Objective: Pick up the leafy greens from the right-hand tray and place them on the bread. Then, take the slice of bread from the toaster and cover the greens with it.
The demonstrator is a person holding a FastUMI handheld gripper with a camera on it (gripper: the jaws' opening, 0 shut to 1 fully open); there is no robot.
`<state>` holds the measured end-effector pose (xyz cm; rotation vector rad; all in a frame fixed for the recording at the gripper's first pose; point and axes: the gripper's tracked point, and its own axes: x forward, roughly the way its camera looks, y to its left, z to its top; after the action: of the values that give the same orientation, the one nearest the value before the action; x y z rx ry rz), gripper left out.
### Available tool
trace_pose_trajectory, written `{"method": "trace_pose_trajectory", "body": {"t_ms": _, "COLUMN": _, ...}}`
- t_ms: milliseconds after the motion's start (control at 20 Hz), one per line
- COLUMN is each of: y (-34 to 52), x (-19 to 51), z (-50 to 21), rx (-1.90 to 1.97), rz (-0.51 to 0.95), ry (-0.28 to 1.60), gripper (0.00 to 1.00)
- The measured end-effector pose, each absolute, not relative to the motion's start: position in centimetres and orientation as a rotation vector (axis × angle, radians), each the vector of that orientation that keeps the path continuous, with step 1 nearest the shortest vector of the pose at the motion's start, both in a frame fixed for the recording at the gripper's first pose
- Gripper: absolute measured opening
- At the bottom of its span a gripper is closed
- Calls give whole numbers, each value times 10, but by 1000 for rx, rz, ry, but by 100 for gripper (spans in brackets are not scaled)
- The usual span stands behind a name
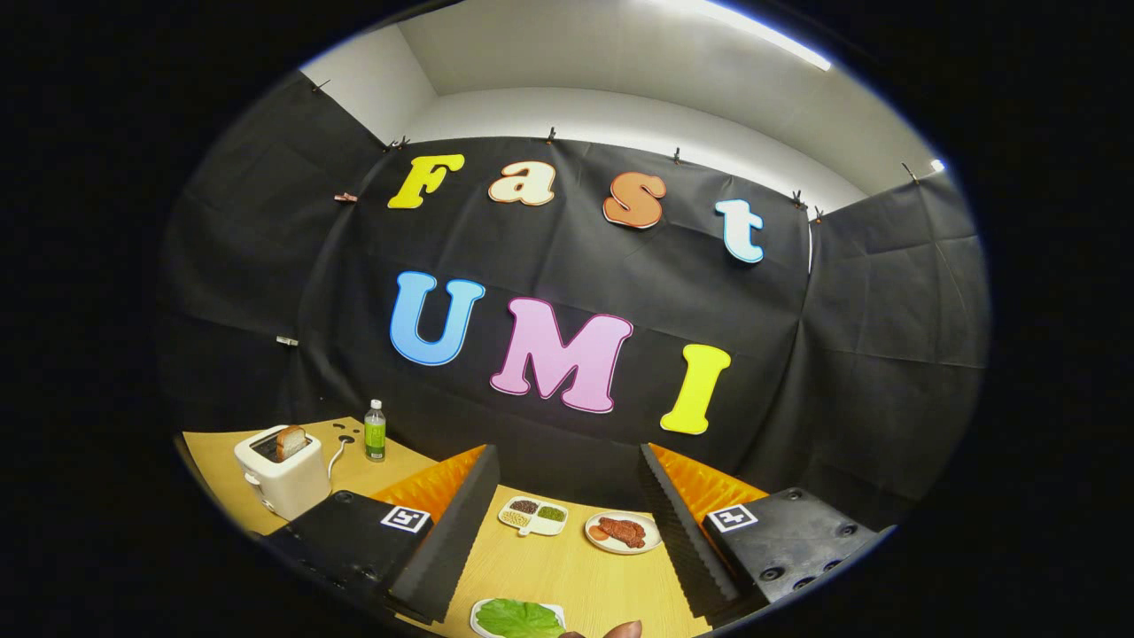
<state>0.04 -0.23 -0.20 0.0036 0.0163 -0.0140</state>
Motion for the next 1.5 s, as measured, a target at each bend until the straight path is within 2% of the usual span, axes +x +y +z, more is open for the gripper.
{"method": "trace_pose_trajectory", "body": {"t_ms": 450, "y": -2, "x": 4, "z": -4, "rx": 2, "rz": -9, "ry": 21, "gripper": 97}}
{"method": "trace_pose_trajectory", "body": {"t_ms": 550, "y": 7, "x": 9, "z": -21, "rx": -9, "rz": 53, "ry": 65, "gripper": 97}}
{"method": "trace_pose_trajectory", "body": {"t_ms": 650, "y": 27, "x": 1, "z": -67, "rx": -17, "rz": 195, "ry": 219, "gripper": 97}}
{"method": "trace_pose_trajectory", "body": {"t_ms": 950, "y": 47, "x": -21, "z": -220, "rx": -100, "rz": 449, "ry": 598, "gripper": 97}}
{"method": "trace_pose_trajectory", "body": {"t_ms": 1150, "y": 52, "x": -42, "z": -303, "rx": -119, "rz": 512, "ry": 771, "gripper": 96}}
{"method": "trace_pose_trajectory", "body": {"t_ms": 1500, "y": 61, "x": -49, "z": -380, "rx": -141, "rz": 553, "ry": 905, "gripper": 95}}
